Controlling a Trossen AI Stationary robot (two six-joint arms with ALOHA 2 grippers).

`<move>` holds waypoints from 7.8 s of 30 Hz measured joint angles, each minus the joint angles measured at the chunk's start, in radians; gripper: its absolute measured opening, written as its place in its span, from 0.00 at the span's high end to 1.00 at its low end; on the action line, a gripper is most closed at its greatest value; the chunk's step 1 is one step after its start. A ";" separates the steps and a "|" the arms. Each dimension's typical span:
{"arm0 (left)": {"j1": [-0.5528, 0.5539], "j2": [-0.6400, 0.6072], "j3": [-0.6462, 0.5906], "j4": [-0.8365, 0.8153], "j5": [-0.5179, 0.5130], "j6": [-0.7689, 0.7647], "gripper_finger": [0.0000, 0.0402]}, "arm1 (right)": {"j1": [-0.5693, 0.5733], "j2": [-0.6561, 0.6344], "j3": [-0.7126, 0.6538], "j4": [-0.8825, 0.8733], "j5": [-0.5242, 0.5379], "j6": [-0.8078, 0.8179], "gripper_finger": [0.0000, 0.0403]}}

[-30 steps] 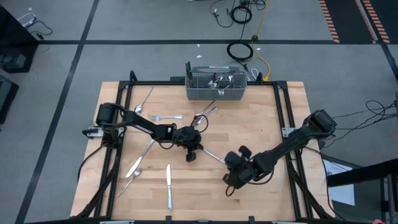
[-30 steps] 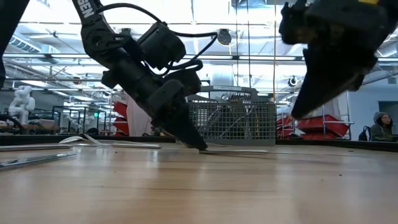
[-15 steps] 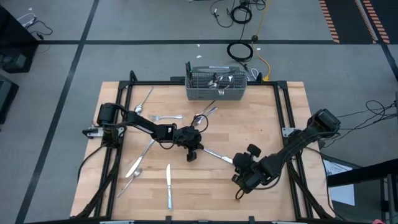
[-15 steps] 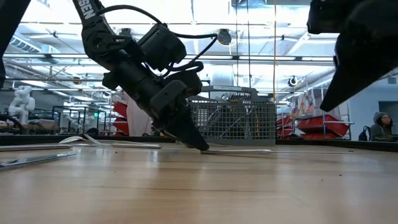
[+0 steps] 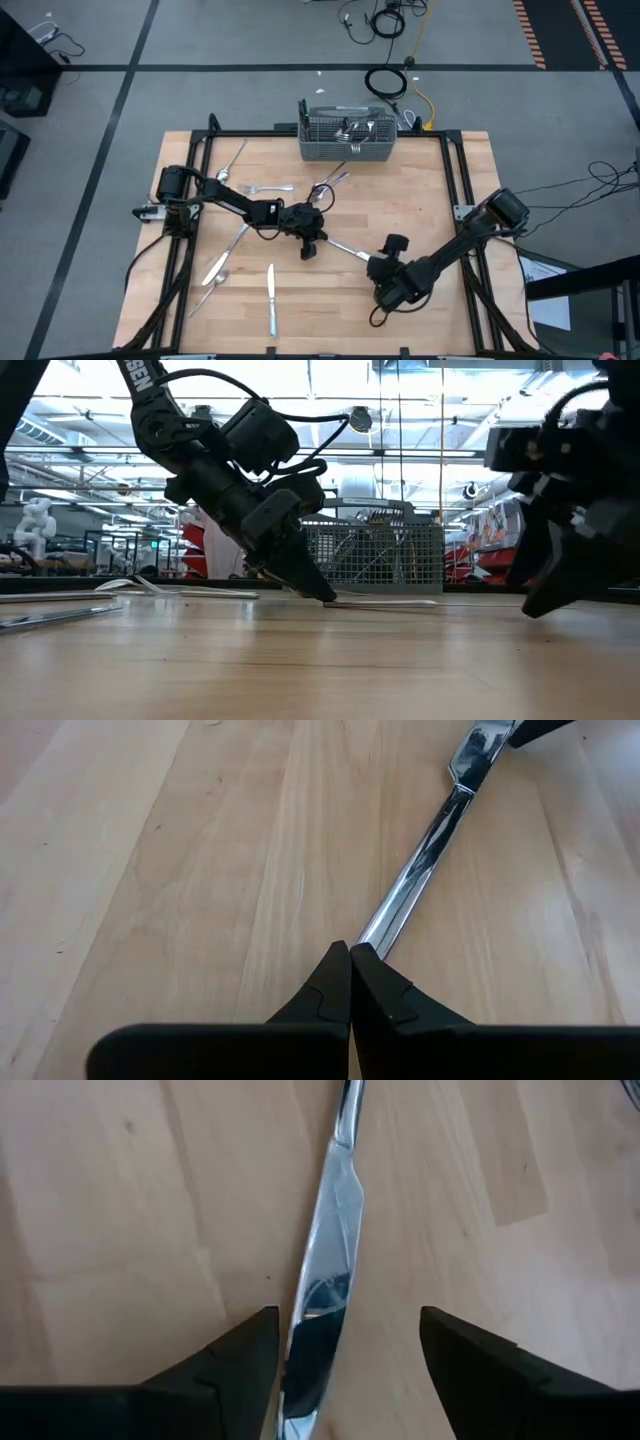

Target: Sort silverware

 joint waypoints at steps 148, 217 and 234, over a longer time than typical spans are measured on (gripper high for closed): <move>0.211 -1.207 -0.002 -0.474 -0.171 0.089 0.95 | -1.011 0.176 1.174 -0.408 -0.317 -1.706 1.00; 0.211 -1.207 -0.002 -0.475 -0.215 0.105 0.95 | -1.056 0.338 1.173 -0.103 -0.317 -2.013 0.83; 0.211 -1.206 -0.002 -0.473 -0.215 0.077 0.95 | -1.104 0.337 1.173 -0.006 -0.348 -2.053 0.80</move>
